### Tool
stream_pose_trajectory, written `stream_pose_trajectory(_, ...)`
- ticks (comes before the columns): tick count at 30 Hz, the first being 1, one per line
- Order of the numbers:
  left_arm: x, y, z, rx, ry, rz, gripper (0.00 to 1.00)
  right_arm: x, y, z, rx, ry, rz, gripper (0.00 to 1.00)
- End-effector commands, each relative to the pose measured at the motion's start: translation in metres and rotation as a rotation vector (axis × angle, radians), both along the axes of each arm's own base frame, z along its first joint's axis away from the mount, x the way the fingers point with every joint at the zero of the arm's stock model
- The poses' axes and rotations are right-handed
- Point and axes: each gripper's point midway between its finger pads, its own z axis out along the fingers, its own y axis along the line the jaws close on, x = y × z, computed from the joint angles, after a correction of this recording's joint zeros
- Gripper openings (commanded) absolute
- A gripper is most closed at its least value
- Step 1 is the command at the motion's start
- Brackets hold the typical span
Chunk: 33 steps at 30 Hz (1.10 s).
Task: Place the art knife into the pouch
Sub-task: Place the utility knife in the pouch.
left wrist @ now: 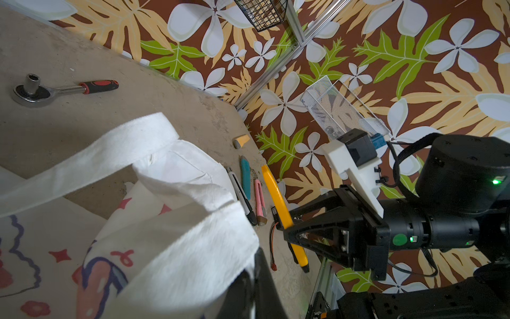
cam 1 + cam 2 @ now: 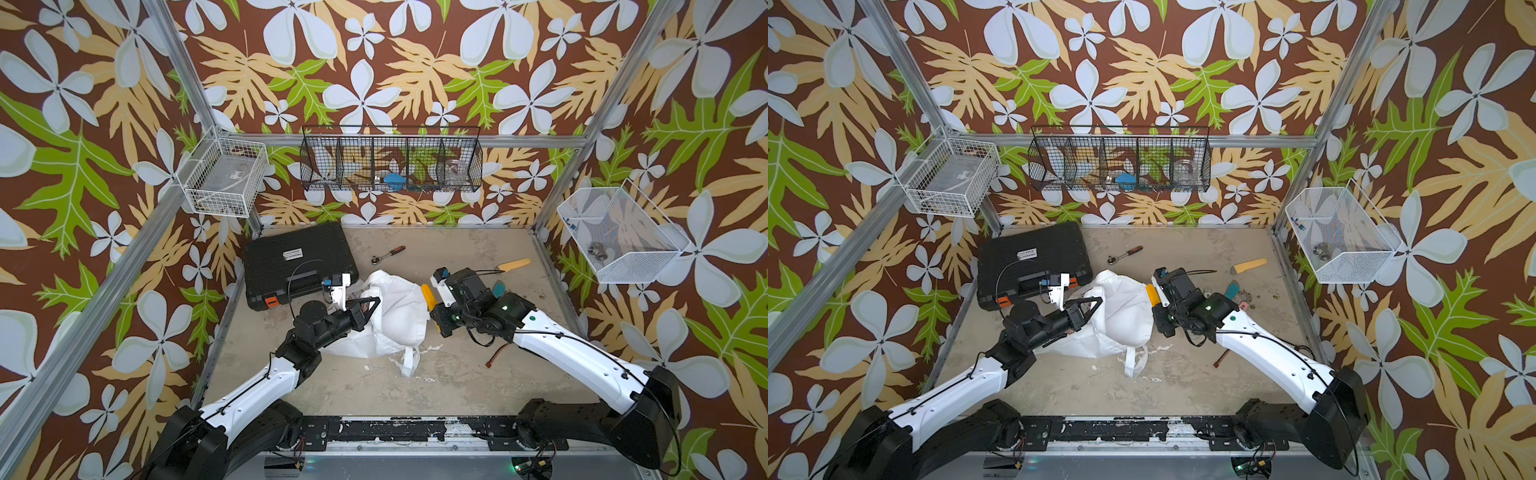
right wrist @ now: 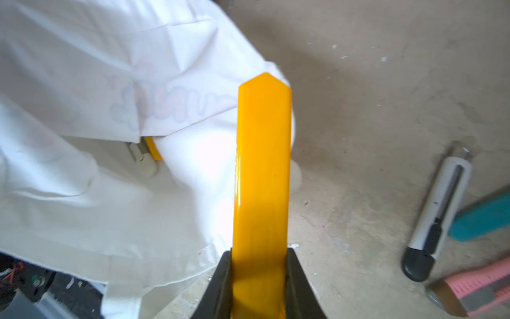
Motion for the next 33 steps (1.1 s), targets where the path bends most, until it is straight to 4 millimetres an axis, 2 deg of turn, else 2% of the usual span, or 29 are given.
stream_pose_trajectory(1,-0.001,0.000,0.007,-0.012,-0.029,0.002,0.00,-0.005,0.024,0.000,0.050,0.029,0.070,0.18)
stream_pose_trajectory(13,-0.006,0.004,0.015,-0.028,-0.046,0.005,0.00,0.009,0.078,-0.029,0.031,0.115,0.213,0.18)
stream_pose_trajectory(15,-0.007,0.005,0.014,-0.029,-0.047,0.008,0.00,0.012,0.088,-0.030,0.031,0.124,0.239,0.20)
stream_pose_trajectory(17,-0.008,0.005,0.013,-0.030,-0.046,0.008,0.00,0.021,0.095,-0.026,0.022,0.104,0.252,0.39)
stream_pose_trajectory(18,-0.008,0.006,0.013,-0.031,-0.045,0.008,0.00,0.028,0.095,-0.019,0.010,0.075,0.241,0.54)
stream_pose_trajectory(19,-0.008,0.006,0.011,-0.029,-0.040,0.009,0.00,0.034,0.091,-0.009,0.002,0.036,0.220,0.63)
stream_pose_trajectory(22,-0.008,0.005,0.013,-0.026,-0.041,0.008,0.00,0.044,0.065,0.025,0.020,-0.084,0.111,0.80)
stream_pose_trajectory(24,-0.008,0.005,0.014,-0.026,-0.045,0.010,0.00,0.047,0.037,0.036,0.024,-0.122,0.029,0.85)
stream_pose_trajectory(26,-0.008,0.007,0.013,-0.024,-0.046,0.015,0.00,0.051,0.007,0.037,0.013,-0.145,-0.062,0.87)
stream_pose_trajectory(28,-0.008,0.008,0.012,-0.024,-0.046,0.021,0.00,0.061,-0.031,0.023,-0.015,-0.132,-0.183,0.88)
stream_pose_trajectory(30,-0.008,0.008,0.011,-0.027,-0.046,0.023,0.00,0.070,-0.067,-0.002,-0.058,-0.083,-0.293,0.87)
stream_pose_trajectory(33,-0.009,0.008,0.012,-0.033,-0.049,0.020,0.00,0.080,-0.096,-0.041,-0.130,-0.016,-0.376,0.85)
